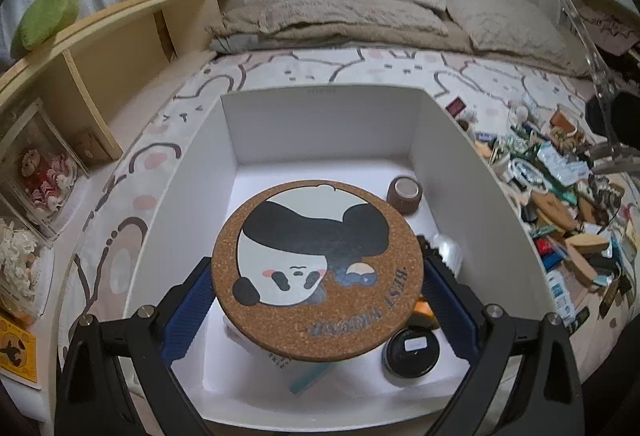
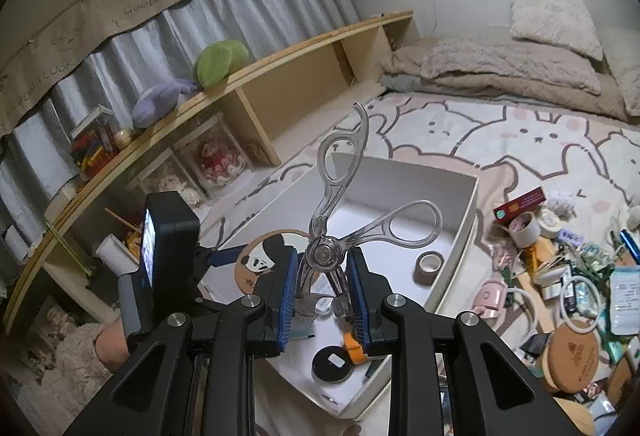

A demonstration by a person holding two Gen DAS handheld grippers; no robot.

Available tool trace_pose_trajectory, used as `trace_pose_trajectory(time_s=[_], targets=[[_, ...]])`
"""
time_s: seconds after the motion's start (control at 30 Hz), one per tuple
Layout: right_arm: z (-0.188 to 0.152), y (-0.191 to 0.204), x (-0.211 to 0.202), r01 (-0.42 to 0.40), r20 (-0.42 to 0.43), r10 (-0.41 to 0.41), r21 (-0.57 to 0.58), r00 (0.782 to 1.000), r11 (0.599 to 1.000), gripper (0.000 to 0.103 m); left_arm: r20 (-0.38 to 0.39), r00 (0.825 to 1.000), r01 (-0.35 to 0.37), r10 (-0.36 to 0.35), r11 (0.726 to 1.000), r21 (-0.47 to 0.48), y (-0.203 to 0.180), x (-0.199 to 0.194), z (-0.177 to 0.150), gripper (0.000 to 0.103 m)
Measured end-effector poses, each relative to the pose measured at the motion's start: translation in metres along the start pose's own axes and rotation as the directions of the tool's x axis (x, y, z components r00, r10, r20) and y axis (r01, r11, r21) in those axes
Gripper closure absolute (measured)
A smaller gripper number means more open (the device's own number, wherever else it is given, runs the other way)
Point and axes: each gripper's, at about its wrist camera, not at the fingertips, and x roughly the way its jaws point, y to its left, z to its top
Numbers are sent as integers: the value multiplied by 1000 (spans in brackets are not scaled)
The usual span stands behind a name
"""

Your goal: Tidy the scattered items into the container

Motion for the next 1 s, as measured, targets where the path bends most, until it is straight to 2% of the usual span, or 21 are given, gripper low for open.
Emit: trace_pose_trajectory(time_s=[0.23,0.43,0.77,1.0], targets=[[3,-3,27,0,-66,0,1,998,1000,77,-60,998,-4,6,999,34,-2,12,-6,4],[7,-3,55,48,-121,-51,-31,991,998,77,-97,995,-10,15,999,53,-1,21,-7,4],[18,-9,98,94,-213,-101,-46,972,995,77,-149,989,19,-21,1000,-17,7,32,-10,4],[22,-20,122,142,-265,-149,-44,953,989,77,-141,989,32,-38,999,-39,11,29,-12,4]])
